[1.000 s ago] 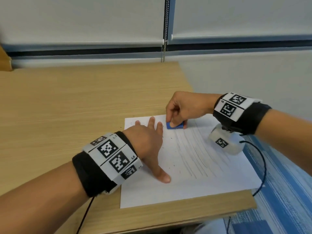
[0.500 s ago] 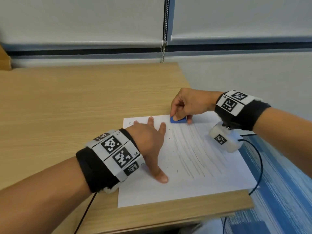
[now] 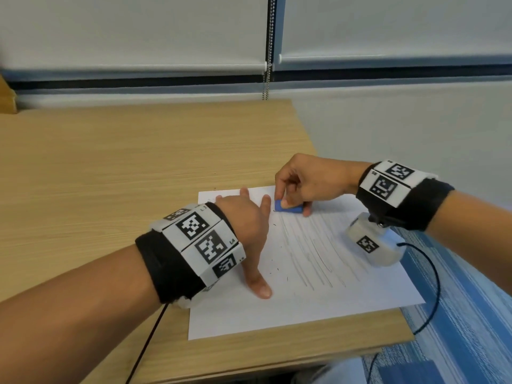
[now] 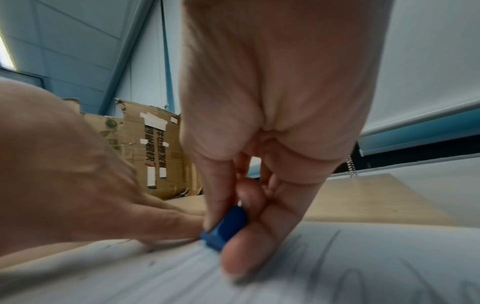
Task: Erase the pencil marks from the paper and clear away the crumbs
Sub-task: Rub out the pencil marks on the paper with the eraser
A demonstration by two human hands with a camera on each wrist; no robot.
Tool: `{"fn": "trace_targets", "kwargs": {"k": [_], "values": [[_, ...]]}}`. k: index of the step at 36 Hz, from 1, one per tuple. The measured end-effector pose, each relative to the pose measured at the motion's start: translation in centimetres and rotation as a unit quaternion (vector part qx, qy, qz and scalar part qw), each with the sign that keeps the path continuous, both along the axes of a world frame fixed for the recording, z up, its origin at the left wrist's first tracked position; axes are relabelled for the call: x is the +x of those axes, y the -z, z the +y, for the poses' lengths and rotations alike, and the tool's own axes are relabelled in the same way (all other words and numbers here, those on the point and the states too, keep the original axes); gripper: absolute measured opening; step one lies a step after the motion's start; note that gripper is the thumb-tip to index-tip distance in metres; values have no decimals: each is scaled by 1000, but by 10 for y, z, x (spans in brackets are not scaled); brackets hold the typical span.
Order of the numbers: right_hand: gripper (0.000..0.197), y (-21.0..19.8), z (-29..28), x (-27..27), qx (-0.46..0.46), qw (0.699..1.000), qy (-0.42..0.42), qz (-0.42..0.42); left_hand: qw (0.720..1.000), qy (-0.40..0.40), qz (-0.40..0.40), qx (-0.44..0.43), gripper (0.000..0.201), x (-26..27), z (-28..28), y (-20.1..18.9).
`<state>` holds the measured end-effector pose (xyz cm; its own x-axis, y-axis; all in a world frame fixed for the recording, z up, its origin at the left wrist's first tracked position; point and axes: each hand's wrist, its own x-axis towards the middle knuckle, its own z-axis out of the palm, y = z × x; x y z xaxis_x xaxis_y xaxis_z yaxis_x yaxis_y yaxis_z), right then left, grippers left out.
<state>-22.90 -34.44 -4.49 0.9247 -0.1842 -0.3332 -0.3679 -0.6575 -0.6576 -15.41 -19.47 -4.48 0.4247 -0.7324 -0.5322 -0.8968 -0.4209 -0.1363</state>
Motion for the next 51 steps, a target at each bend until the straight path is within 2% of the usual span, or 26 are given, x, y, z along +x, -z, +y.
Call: {"fn": "trace_targets", "kwargs": {"k": [2, 4, 9, 12, 15, 18, 21, 27, 33, 37, 39, 44, 47, 50, 51], "values": [[9, -1, 5, -4, 21, 998, -35, 37, 997, 36, -24, 70, 146, -4, 0, -3], [10, -3, 3, -3, 7, 999, -38, 39, 992, 54, -40, 104, 155, -10, -2, -7], [3, 0, -10, -2, -31, 999, 35, -28, 991, 67, -48, 103, 156, -9, -2, -8], [4, -1, -3, -10, 4, 1000, 7, -9, 993, 69, -36, 90, 153, -10, -2, -6], [7, -4, 2, -7, 3, 999, -34, 37, 997, 44, -21, 58, 140, -5, 0, -3], [7, -4, -5, 1, -31, 999, 0, 17, 992, 61, -45, 103, 155, -5, 1, -7], [6, -2, -10, -2, -38, 998, 40, -3, 991, 71, -44, 106, 156, -9, -1, -11], [6, -1, 6, -8, -7, 999, -26, 44, 989, 67, -47, 120, 154, -12, -4, -10], [6, 0, 1, -3, -41, 999, 23, -8, 989, 73, -47, 124, 155, -9, -3, -11], [5, 0, 12, -14, 9, 998, -37, 45, 989, 68, -44, 120, 155, -10, -2, -11], [7, -2, 16, -13, -1, 997, -54, 54, 990, 67, -41, 120, 155, -10, -3, -10], [4, -2, 13, -8, -69, 998, 1, -8, 990, 64, -47, 120, 156, -9, -3, -9], [7, 1, 21, -19, -29, 999, -19, -6, 992, 61, -41, 104, 153, -8, -1, -7], [12, 2, 29, -27, 9, 996, -75, 47, 996, 55, -24, 65, 139, -5, 0, -6], [12, 1, 29, -26, 5, 996, -75, 48, 995, 58, -30, 74, 144, -5, 0, -5]]}}
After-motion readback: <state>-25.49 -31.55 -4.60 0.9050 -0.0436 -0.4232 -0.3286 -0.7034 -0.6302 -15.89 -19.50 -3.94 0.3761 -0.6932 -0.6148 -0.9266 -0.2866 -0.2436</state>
